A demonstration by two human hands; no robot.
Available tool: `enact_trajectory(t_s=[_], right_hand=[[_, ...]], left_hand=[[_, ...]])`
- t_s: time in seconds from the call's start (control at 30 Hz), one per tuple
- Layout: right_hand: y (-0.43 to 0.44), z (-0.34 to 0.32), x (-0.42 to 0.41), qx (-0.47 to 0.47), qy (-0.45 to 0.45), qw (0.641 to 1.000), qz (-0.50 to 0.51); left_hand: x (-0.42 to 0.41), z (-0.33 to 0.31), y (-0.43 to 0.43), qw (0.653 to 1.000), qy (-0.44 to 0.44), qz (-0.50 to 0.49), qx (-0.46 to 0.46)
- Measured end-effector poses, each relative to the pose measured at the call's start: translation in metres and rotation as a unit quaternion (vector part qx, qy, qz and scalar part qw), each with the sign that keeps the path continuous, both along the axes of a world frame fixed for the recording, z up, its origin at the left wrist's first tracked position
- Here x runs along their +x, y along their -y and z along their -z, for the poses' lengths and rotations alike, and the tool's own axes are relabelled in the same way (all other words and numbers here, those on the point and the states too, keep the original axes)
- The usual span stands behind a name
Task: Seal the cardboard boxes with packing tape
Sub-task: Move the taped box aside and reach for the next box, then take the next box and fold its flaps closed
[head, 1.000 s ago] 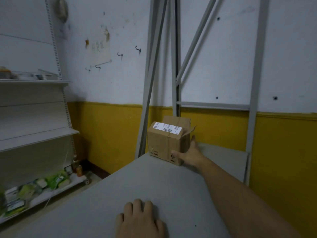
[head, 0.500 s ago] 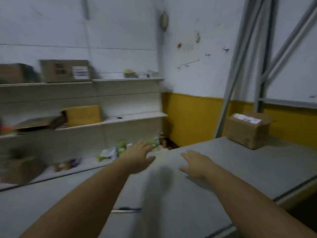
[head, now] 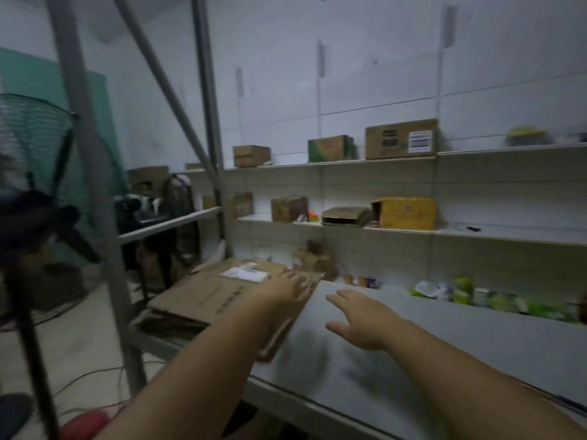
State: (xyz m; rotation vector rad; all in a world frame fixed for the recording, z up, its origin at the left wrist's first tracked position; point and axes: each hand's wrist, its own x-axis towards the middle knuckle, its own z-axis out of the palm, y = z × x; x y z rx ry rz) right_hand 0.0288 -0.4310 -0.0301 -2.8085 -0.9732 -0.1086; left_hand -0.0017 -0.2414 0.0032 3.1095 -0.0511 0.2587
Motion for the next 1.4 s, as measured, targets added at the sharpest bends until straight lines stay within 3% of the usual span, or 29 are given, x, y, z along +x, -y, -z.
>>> enact_trajectory(t_s=[0.1, 0.2, 0.3, 0.43, 0.57, 0.63, 0.73, 0.9, 0.97, 1.07, 1.17, 1.23, 1.3, 1.33, 1.4], right_hand=[[-0.056, 0.013, 0.005, 0.03, -0.033, 0.999, -0.015], [-0.097, 0.027, 0.015, 0.078, -0.061, 0.994, 0.04], [-0.125, 0.035, 0.02, 0.16, -0.143, 0.975, 0.053], [-0.155, 0.042, 0.017, 0.289, -0.268, 0.917, 0.065], [-0.167, 0.049, 0.021, 0.409, -0.31, 0.85, 0.115], [-0.163, 0.047, 0.024, 0.448, -0.295, 0.834, 0.132], [-0.149, 0.039, 0.028, 0.47, -0.27, 0.829, 0.14], [-0.086, 0.006, 0.029, 0.493, -0.139, 0.846, 0.149], [-0.056, -0.013, 0.028, 0.534, -0.123, 0.821, 0.161], [-0.013, -0.034, 0.023, 0.635, -0.143, 0.74, 0.168], [0.035, -0.051, 0.014, 0.584, -0.033, 0.791, 0.179], [0.064, -0.066, 0.01, 0.565, -0.005, 0.804, 0.185], [0.084, -0.077, 0.012, 0.541, 0.058, 0.821, 0.172], [0.09, -0.082, 0.013, 0.517, 0.108, 0.834, 0.158], [0.096, -0.096, 0.012, 0.44, 0.252, 0.854, 0.116]], left_hand=[[-0.016, 0.009, -0.065, 0.998, -0.007, -0.068, 0.001], [-0.017, 0.025, -0.131, 0.993, -0.029, -0.103, -0.043], [-0.016, 0.042, -0.203, 0.976, 0.022, -0.189, -0.108], [-0.011, 0.069, -0.253, 0.931, -0.035, -0.291, -0.217], [-0.01, 0.071, -0.256, 0.926, 0.024, -0.295, -0.236], [-0.012, 0.063, -0.255, 0.916, 0.084, -0.282, -0.272], [-0.012, 0.041, -0.238, 0.871, 0.157, -0.226, -0.407], [-0.015, -0.008, -0.174, 0.774, 0.12, -0.107, -0.613], [-0.015, -0.019, -0.141, 0.717, 0.141, -0.041, -0.682], [-0.011, -0.018, -0.082, 0.614, 0.163, 0.028, -0.772], [-0.004, -0.005, -0.032, 0.495, 0.134, 0.088, -0.854], [-0.003, 0.002, -0.005, 0.449, 0.113, 0.104, -0.88], [-0.001, 0.011, 0.017, 0.433, 0.108, 0.096, -0.89], [-0.001, 0.019, 0.026, 0.446, 0.104, 0.09, -0.884], [-0.002, 0.035, 0.044, 0.532, 0.061, 0.084, -0.84]])
